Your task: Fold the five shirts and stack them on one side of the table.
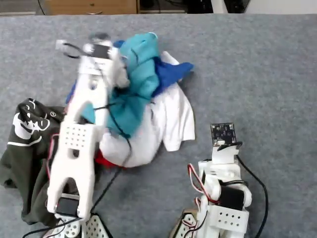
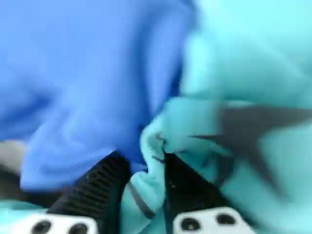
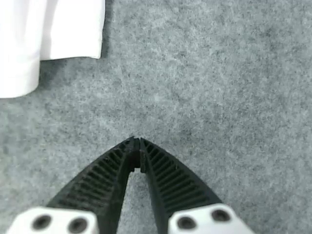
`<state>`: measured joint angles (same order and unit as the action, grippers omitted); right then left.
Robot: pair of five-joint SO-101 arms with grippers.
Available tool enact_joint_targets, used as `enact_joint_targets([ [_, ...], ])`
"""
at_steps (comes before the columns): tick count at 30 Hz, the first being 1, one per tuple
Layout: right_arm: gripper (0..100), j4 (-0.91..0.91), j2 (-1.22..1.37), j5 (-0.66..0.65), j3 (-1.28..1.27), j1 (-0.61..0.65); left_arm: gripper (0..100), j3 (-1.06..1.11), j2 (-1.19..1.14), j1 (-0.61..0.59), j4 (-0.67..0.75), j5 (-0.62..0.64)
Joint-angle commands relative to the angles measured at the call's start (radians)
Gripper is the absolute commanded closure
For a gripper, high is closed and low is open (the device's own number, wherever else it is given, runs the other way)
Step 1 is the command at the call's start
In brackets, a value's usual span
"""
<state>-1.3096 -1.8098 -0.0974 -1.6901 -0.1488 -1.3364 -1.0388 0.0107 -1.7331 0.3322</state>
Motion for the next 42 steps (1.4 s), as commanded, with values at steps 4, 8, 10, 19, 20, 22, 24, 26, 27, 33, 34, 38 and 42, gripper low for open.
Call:
enact_joint_targets([
  [4, 99.3, -0.006, -0.087, 0.009, 0.001, 0.004, 98, -0.327, 0.133, -0.236, 0.023, 0.021],
  [8, 99.3, -0.006, -0.087, 0.009, 0.001, 0.004, 98, -0.325, 0.229, -0.35, 0.097, 0.023],
  [10, 99.3, -0.006, -0.087, 0.009, 0.001, 0.004, 98, -0.334, 0.246, -0.407, 0.16, 0.023],
  [19, 99.3, -0.006, -0.087, 0.009, 0.001, 0.004, 98, -0.27, 0.231, -0.559, 0.336, 0.025],
  [20, 99.3, -0.006, -0.087, 0.009, 0.001, 0.004, 98, -0.245, 0.228, -0.559, 0.336, 0.025],
  [22, 99.3, -0.006, -0.087, 0.009, 0.001, 0.004, 92, -0.221, 0.219, -0.559, 0.331, 0.034],
  [24, 99.3, -0.006, -0.087, 0.009, 0.001, 0.004, 83, -0.216, 0.226, -0.559, 0.276, 0.104],
  [26, 99.3, -0.006, -0.087, 0.009, 0.001, 0.004, 74, -0.235, 0.228, -0.54, 0.201, 0.186],
  [27, 99.3, -0.006, -0.087, 0.009, 0.001, 0.004, 70, -0.255, 0.228, -0.523, 0.164, 0.201],
  [33, 99.3, -0.006, -0.087, 0.009, 0.001, 0.004, 69, -0.336, 0.263, -0.333, -0.018, 0.095],
  [34, 99.3, -0.006, -0.087, 0.009, 0.001, 0.004, 69, -0.324, 0.28, -0.29, -0.031, 0.078],
  [38, 99.3, -0.006, -0.087, 0.009, 0.001, 0.004, 69, -0.242, 0.343, -0.135, -0.029, -0.006],
  [42, 99.3, -0.006, -0.087, 0.009, 0.001, 0.004, 69, -0.04, 0.357, 0.018, -0.029, -0.17],
])
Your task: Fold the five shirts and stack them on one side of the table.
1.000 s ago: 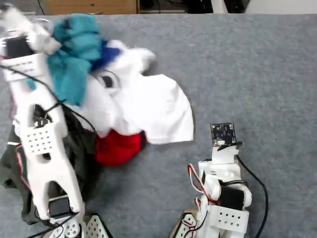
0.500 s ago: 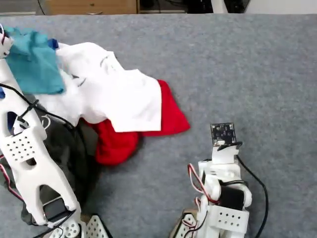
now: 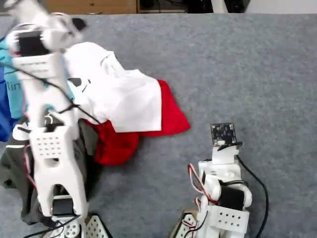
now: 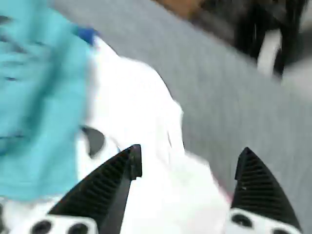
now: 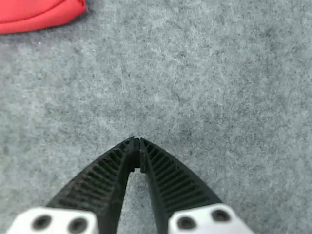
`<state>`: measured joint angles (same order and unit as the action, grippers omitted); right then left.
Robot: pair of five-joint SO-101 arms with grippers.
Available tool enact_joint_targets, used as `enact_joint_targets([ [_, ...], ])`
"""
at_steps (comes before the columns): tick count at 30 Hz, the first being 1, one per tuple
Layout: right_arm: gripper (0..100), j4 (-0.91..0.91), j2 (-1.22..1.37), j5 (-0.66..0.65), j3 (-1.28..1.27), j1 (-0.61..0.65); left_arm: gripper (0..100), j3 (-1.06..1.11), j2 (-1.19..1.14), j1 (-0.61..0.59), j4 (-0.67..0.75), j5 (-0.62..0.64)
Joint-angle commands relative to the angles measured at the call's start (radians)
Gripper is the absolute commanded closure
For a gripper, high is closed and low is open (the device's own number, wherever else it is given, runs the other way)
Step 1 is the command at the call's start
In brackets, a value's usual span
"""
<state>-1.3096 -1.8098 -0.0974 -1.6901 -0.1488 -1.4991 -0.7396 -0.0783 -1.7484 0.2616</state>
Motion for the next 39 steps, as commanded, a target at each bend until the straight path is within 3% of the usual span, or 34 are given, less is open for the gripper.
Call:
enact_joint_targets([
  [1, 99.3, -0.006, -0.087, 0.009, 0.001, 0.004, 69, 0.193, 0.061, 0.137, -0.014, -0.133],
  [7, 99.3, -0.006, -0.087, 0.009, 0.001, 0.004, 71, 0.542, 0.053, 0.255, -0.008, -0.219],
  [10, 99.3, -0.006, -0.087, 0.009, 0.001, 0.004, 72, 0.66, 0.033, 0.261, 0.069, -0.209],
  [15, 99.3, -0.006, -0.087, 0.009, 0.001, 0.004, 72, 0.824, -0.062, 0.241, 0.221, -0.132],
  [20, 99.3, -0.006, -0.087, 0.009, 0.001, 0.004, 77, 0.836, -0.145, 0.239, 0.245, -0.038],
  [25, 99.3, -0.006, -0.087, 0.009, 0.001, 0.004, 99, 0.758, -0.166, 0.23, 0.244, -0.086],
  [30, 99.3, -0.006, -0.087, 0.009, 0.001, 0.004, 98, 0.603, -0.134, 0.14, 0.187, -0.106],
  [35, 99.3, -0.006, -0.087, 0.009, 0.001, 0.004, 98, 0.262, -0.085, -0.017, 0.098, -0.078],
  [39, 99.3, -0.006, -0.087, 0.009, 0.001, 0.004, 98, -0.057, -0.077, -0.146, 0.133, -0.006],
])
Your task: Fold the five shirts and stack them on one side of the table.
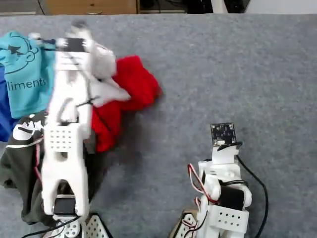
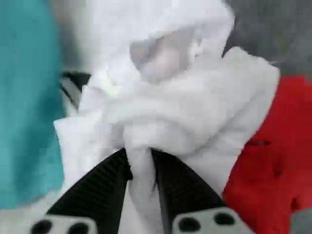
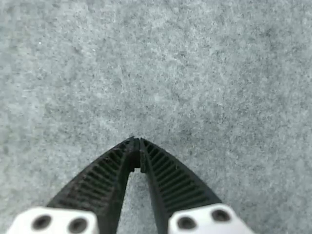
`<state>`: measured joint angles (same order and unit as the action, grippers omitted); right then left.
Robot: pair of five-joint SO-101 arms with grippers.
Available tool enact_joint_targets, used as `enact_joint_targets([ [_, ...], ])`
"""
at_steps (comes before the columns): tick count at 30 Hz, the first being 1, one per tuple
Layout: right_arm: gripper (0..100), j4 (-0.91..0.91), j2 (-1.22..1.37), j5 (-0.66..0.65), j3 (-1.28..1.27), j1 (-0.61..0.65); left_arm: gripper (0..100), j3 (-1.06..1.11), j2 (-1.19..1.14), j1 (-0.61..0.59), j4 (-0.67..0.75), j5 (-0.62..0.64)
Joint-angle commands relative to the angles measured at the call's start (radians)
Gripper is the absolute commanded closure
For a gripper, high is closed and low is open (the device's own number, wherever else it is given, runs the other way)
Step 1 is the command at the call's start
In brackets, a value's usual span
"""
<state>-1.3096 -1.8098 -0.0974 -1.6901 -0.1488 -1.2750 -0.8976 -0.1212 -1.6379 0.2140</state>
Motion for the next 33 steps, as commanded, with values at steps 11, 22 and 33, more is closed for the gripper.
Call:
enact_joint_targets([
  [11, 99.3, -0.006, -0.087, 0.009, 0.001, 0.004, 98, -0.324, 0.045, -0.416, 0.341, 0.046],
  [22, 99.3, -0.006, -0.087, 0.009, 0.001, 0.004, 98, -0.106, 0.045, -0.577, 0.295, 0.041],
  [33, 99.3, -0.006, -0.087, 0.009, 0.001, 0.004, 73, -0.084, 0.056, -0.572, -0.121, 0.049],
])
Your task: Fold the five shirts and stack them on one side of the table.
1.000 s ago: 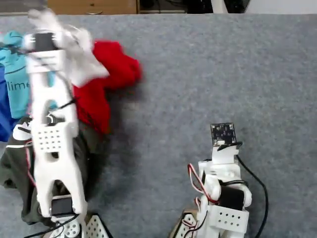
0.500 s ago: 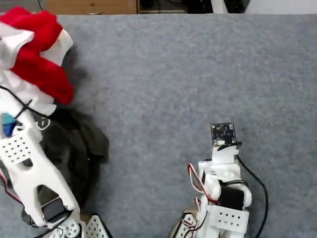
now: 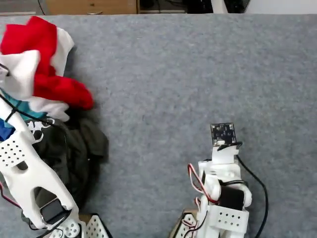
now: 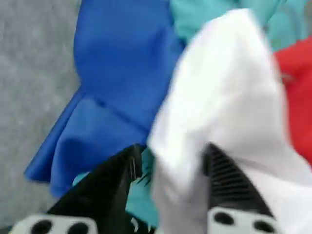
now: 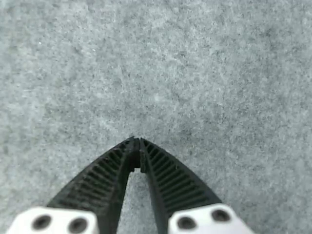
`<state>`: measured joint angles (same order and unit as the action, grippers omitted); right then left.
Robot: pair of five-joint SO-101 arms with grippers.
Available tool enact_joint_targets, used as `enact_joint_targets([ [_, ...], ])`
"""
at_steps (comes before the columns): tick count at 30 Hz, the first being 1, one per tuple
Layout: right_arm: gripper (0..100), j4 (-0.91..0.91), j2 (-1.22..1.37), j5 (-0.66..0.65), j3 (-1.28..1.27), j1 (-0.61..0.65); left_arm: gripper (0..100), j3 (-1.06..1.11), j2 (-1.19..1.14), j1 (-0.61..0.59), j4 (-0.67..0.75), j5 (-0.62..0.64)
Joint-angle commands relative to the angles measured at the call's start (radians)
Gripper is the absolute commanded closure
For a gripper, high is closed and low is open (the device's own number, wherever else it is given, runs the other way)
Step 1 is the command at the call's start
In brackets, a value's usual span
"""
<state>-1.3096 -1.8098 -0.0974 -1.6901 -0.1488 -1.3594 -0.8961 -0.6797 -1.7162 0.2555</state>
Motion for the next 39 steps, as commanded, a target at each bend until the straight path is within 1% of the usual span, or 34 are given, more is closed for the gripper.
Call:
enact_joint_targets([
  [1, 99.3, -0.006, -0.087, 0.009, 0.001, 0.004, 73, -0.008, 0.054, -0.015, -0.043, 0.008],
  [4, 99.3, -0.006, -0.087, 0.009, 0.001, 0.004, 73, -0.003, 0.073, -0.018, -0.044, 0.002],
  [8, 99.3, -0.006, -0.087, 0.009, 0.001, 0.004, 72, 0.04, 0.157, -0.025, -0.046, -0.002],
  [12, 99.3, -0.006, -0.087, 0.009, 0.001, 0.004, 72, 0.123, 0.285, -0.017, -0.046, -0.071],
  [18, 99.3, -0.006, -0.087, 0.009, 0.001, 0.004, 72, 0.334, 0.489, -0.015, -0.044, -0.155],
  [22, 99.3, -0.006, -0.087, 0.009, 0.001, 0.004, 73, 0.523, 0.565, 0.018, -0.043, -0.238],
  [24, 99.3, -0.006, -0.087, 0.009, 0.001, 0.004, 73, 0.611, 0.593, 0.037, -0.043, -0.256],
  [28, 99.3, -0.006, -0.087, 0.009, 0.001, 0.004, 73, 0.74, 0.67, 0.052, -0.043, -0.256],
  [35, 99.3, -0.006, -0.087, 0.009, 0.001, 0.004, 73, 0.867, 0.823, 0.051, -0.041, -0.247],
  [39, 99.3, -0.006, -0.087, 0.009, 0.001, 0.004, 73, 1.008, 0.914, 0.052, -0.041, -0.255],
])
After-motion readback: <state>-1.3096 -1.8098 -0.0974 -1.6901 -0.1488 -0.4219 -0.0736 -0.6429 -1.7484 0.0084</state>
